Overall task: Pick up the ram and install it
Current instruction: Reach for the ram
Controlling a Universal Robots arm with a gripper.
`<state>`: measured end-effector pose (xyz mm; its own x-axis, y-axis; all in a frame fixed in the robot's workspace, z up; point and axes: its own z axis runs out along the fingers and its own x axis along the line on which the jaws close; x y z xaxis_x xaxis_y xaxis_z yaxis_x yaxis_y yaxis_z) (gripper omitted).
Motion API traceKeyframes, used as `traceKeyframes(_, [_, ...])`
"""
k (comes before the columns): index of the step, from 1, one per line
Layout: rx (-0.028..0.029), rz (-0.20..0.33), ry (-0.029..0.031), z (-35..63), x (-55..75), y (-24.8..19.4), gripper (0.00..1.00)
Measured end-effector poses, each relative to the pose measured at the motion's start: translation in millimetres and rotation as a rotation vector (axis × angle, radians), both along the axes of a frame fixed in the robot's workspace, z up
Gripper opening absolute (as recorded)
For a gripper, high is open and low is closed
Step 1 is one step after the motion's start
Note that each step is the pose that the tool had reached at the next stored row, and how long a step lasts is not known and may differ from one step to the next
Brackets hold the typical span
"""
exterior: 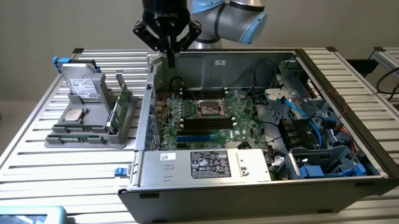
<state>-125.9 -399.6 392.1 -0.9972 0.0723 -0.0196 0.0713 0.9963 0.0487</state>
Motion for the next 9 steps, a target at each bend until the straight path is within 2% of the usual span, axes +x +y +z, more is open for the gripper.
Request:
traceKeyframes(4, [0.0001,0.0,-0.0001,-2.3,-4.3,-4.9,0.11])
traceKeyframes(9, [0.0001,0.0,-0.0001,-3.9,-25.2,-9.1,0.11])
